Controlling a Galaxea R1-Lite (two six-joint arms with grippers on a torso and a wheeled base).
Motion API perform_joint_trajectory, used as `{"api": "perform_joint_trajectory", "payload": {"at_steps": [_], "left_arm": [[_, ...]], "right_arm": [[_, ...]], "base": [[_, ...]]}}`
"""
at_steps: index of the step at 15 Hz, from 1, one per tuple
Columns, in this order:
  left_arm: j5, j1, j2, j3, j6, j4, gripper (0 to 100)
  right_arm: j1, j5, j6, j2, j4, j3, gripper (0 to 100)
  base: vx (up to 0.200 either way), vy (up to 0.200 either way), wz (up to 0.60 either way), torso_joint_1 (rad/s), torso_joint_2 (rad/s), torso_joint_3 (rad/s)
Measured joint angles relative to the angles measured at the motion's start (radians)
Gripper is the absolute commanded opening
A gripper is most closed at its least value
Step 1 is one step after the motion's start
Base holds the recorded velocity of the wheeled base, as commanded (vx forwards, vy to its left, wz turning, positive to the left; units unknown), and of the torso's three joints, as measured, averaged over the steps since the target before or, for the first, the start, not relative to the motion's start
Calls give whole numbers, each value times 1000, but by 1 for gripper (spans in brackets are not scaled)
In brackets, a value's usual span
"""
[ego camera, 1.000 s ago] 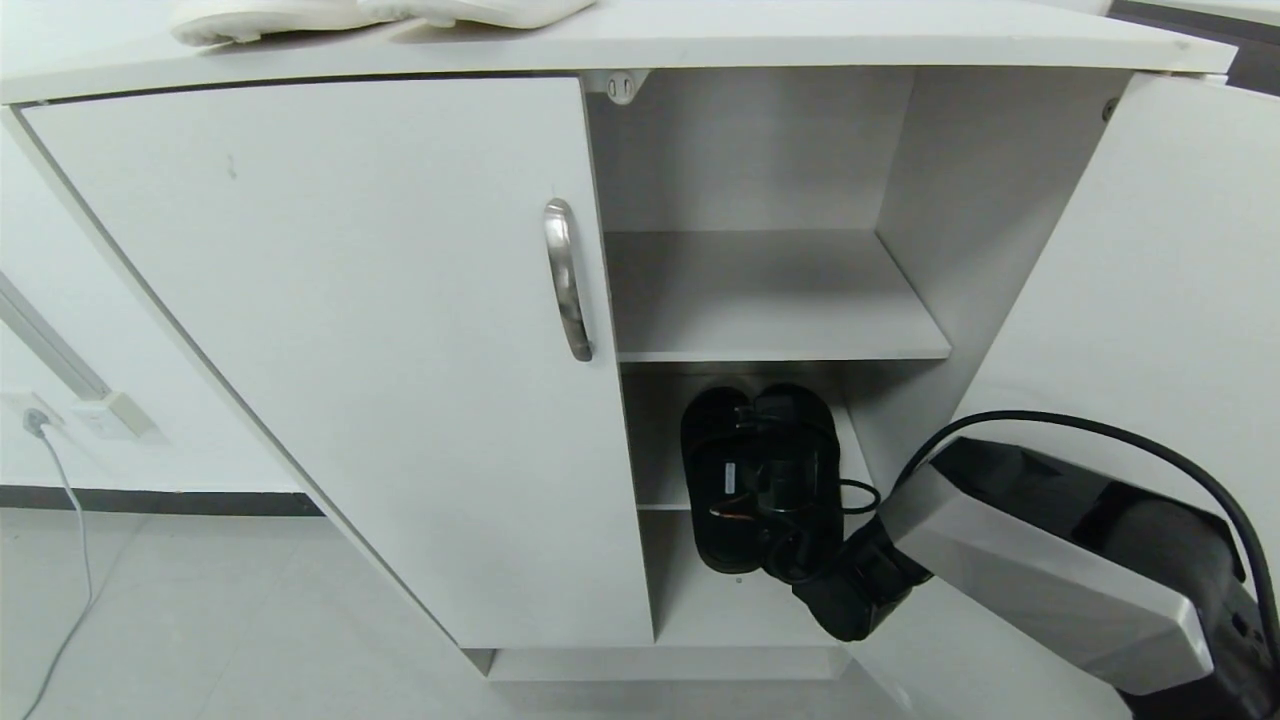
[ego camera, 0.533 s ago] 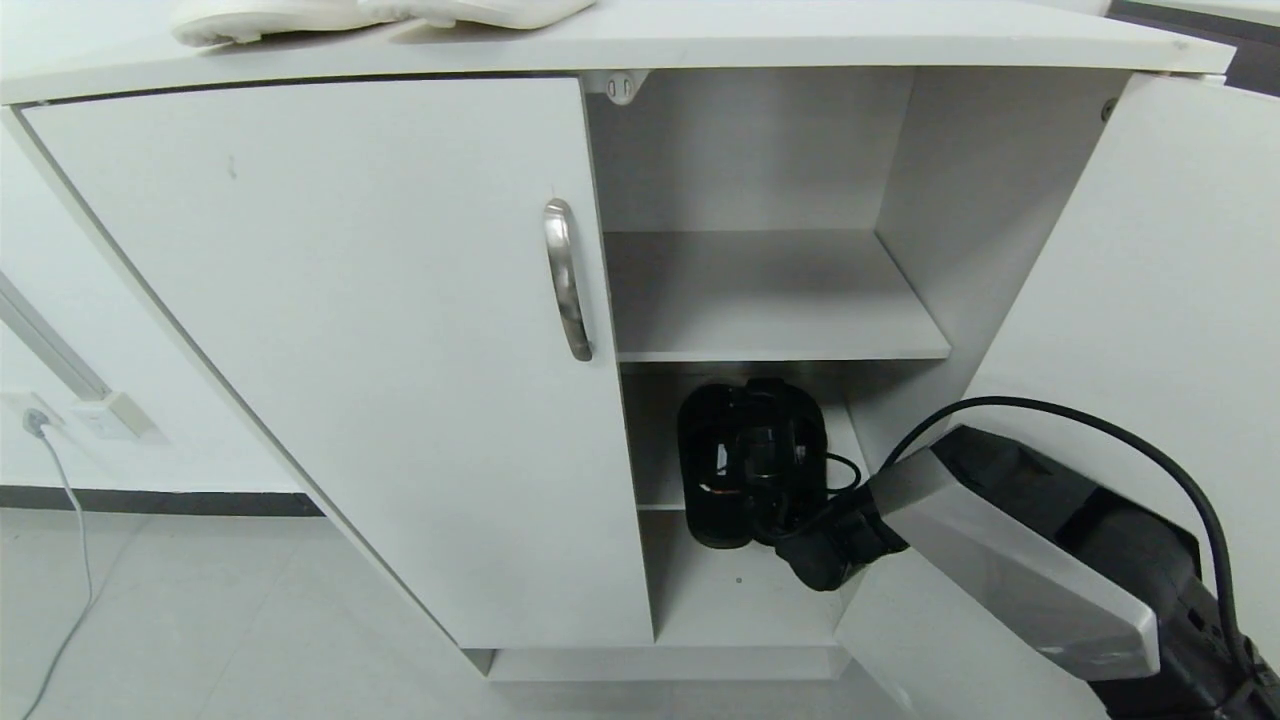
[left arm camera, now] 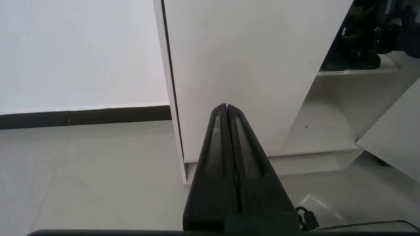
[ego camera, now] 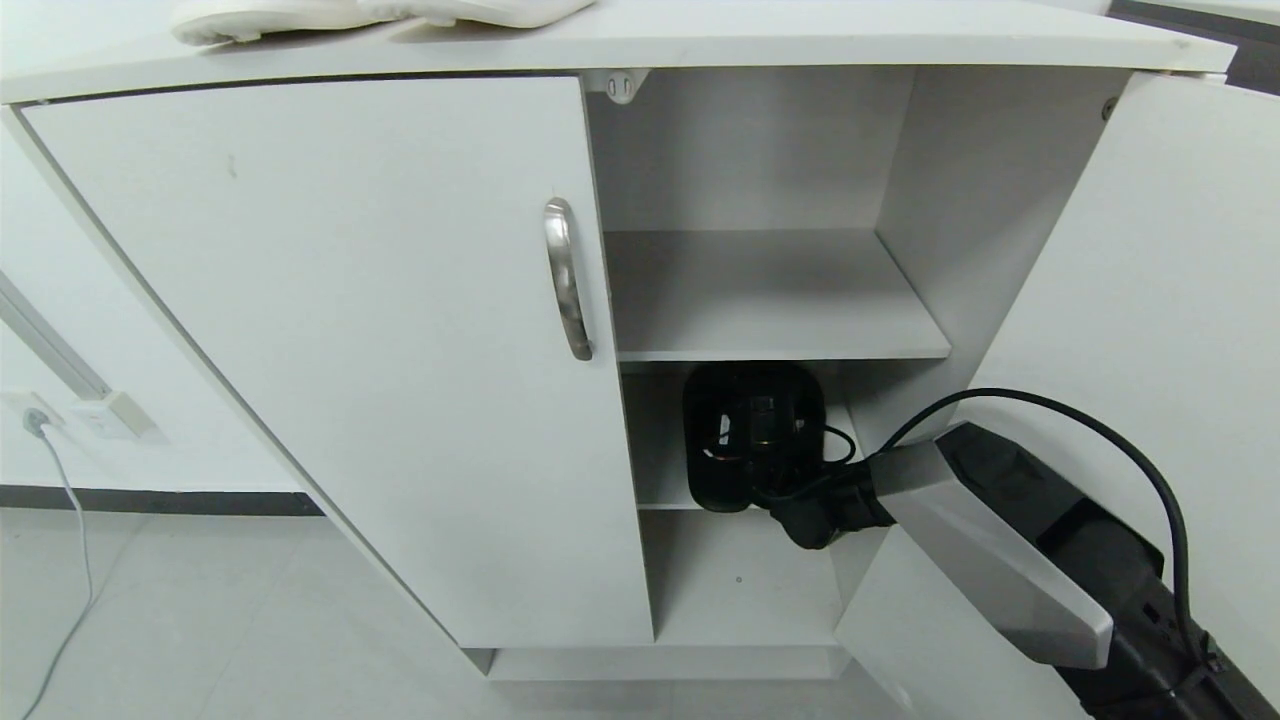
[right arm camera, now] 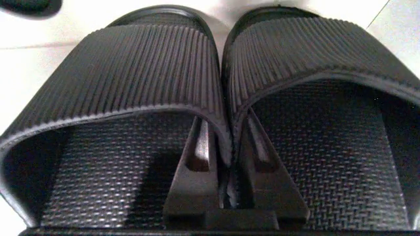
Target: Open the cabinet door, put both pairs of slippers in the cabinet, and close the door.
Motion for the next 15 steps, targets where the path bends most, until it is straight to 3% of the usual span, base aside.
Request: {"api": "perform_joint_trajectory", "payload": {"at_steps": [3, 4, 9, 15], "left_arm": [[1, 0, 0, 0, -3, 0, 0], [1, 0, 0, 0, -3, 0, 0], [0, 0, 0, 0, -3, 0, 0], [-1, 0, 0, 0, -4, 0, 0]], "right_arm": [[-3, 1, -6, 7, 10, -6, 0], [-3, 1, -6, 7, 10, -6, 100], [3, -2, -29, -6, -61, 67, 100], [61, -7, -55, -161, -296, 443, 100]], "base": [[0, 0, 0, 0, 0, 0], [0, 0, 0, 0, 0, 0], [0, 0, 0, 0, 0, 0], [0, 0, 0, 0, 0, 0]]}}
